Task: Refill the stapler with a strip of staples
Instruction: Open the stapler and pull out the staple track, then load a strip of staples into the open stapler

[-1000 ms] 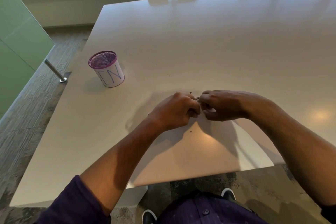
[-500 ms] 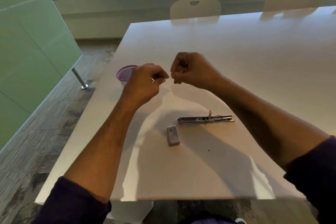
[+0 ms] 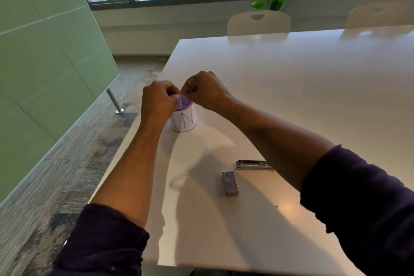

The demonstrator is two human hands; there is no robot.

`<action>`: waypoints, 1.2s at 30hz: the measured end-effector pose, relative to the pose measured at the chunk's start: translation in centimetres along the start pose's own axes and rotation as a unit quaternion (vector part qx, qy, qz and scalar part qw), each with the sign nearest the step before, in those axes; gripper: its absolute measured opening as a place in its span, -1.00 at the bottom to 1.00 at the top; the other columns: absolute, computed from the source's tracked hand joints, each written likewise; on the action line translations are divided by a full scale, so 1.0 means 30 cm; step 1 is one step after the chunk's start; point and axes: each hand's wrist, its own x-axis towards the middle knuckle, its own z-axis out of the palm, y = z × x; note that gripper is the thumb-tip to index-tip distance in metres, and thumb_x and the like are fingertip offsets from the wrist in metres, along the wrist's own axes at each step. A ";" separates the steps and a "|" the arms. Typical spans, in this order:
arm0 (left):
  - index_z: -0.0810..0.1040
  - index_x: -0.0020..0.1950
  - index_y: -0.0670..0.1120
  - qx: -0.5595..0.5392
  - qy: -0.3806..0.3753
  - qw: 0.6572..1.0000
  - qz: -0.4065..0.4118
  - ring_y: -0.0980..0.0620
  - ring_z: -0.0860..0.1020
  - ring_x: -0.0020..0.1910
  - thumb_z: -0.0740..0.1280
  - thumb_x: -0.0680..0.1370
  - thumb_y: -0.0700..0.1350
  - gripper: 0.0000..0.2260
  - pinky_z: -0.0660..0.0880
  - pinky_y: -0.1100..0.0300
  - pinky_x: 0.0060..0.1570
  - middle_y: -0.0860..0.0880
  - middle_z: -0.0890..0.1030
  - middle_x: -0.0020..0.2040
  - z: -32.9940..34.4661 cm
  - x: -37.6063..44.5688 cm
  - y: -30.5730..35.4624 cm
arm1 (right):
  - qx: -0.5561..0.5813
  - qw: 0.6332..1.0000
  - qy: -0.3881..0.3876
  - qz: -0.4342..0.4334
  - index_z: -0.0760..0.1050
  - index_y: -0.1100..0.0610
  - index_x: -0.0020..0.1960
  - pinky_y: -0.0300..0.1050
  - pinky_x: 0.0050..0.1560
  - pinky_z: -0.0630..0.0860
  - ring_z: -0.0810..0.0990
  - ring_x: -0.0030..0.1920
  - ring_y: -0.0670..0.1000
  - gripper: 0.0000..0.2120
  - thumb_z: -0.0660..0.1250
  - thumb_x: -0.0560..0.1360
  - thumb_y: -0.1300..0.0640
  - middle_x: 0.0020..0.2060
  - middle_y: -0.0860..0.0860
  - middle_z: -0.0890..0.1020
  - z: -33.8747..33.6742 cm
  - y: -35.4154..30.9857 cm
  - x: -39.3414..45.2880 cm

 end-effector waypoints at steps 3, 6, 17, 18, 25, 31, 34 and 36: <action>0.68 0.08 -0.17 0.006 0.010 1.000 -0.011 0.01 0.64 -0.07 0.48 0.54 -0.17 -0.85 0.54 0.18 -0.06 -0.14 0.72 0.03 0.007 0.005 -0.010 | -0.010 1.000 -0.021 -0.010 0.71 0.19 0.12 -0.36 -0.02 0.51 0.74 -0.04 0.00 -0.81 0.37 0.57 0.27 0.03 0.08 0.76 0.012 -0.004 0.013; 0.70 0.02 -0.15 0.011 0.014 1.000 -0.021 -0.05 0.68 -0.07 0.50 0.52 -0.15 -0.88 0.55 0.17 -0.06 -0.12 0.73 -0.02 0.011 0.005 -0.020 | -0.022 0.999 -0.028 -0.019 0.69 0.20 0.16 -0.29 0.05 0.55 0.74 0.00 0.01 -0.80 0.36 0.58 0.26 0.08 0.09 0.75 0.016 0.000 0.023; 0.70 0.06 -0.12 0.007 0.010 1.000 0.010 0.04 0.64 -0.10 0.47 0.56 -0.12 -0.88 0.53 0.20 0.02 -0.07 0.74 0.01 -0.005 -0.067 0.028 | 0.005 1.000 0.024 0.001 0.72 0.20 0.08 -0.36 -0.04 0.49 0.71 -0.09 -0.06 -0.81 0.38 0.53 0.32 -0.02 0.07 0.77 -0.007 0.010 -0.019; 0.70 0.05 -0.11 0.008 0.007 1.000 0.019 0.06 0.62 -0.13 0.47 0.56 -0.08 -0.87 0.54 0.18 0.03 -0.06 0.74 -0.01 -0.003 -0.073 0.037 | 0.007 1.000 0.023 0.004 0.73 0.20 0.06 -0.34 -0.04 0.51 0.69 -0.12 -0.08 -0.82 0.39 0.53 0.31 -0.04 0.06 0.77 -0.014 0.014 -0.031; 0.69 -0.12 -0.05 0.050 -0.160 0.981 0.094 0.13 0.59 -0.27 0.45 0.54 0.10 -0.77 0.59 0.12 0.00 0.03 0.66 -0.25 0.020 -0.165 0.110 | -0.019 0.999 -0.026 0.014 0.73 0.17 -0.09 -0.23 -0.10 0.63 0.64 -0.30 -0.11 -0.83 0.36 0.48 0.32 -0.23 -0.02 0.72 -0.074 0.058 -0.165; 0.58 -0.27 -0.03 0.162 -0.365 0.906 0.136 0.10 0.55 -0.37 0.43 0.42 0.37 -0.54 0.41 0.23 -0.35 0.04 0.60 -0.35 0.054 -0.317 0.200 | -0.017 0.993 -0.110 0.032 0.71 0.19 0.02 -0.40 -0.23 0.60 0.69 -0.32 -0.16 -0.84 0.36 0.54 0.30 -0.21 -0.07 0.70 -0.118 0.062 -0.321; 0.61 -0.19 -0.10 0.187 -0.397 0.889 0.132 0.07 0.53 -0.37 0.45 0.31 0.43 -0.43 0.45 0.21 -0.32 -0.01 0.63 -0.31 0.075 -0.371 0.214 | -0.045 0.986 -0.154 0.037 0.69 0.18 0.07 -0.32 -0.17 0.60 0.68 -0.23 -0.10 -0.85 0.36 0.58 0.23 -0.15 -0.06 0.69 -0.132 0.059 -0.402; 0.54 -0.18 -0.03 0.181 -0.394 0.888 0.151 0.07 0.53 -0.36 0.48 0.30 0.42 -0.48 0.47 0.21 -0.31 0.06 0.57 -0.34 0.080 -0.398 0.222 | -0.103 0.979 -0.173 0.013 0.70 0.12 0.06 -0.09 -0.10 0.66 0.69 -0.16 -0.03 -0.84 0.35 0.57 0.20 -0.09 -0.01 0.74 -0.129 0.058 -0.451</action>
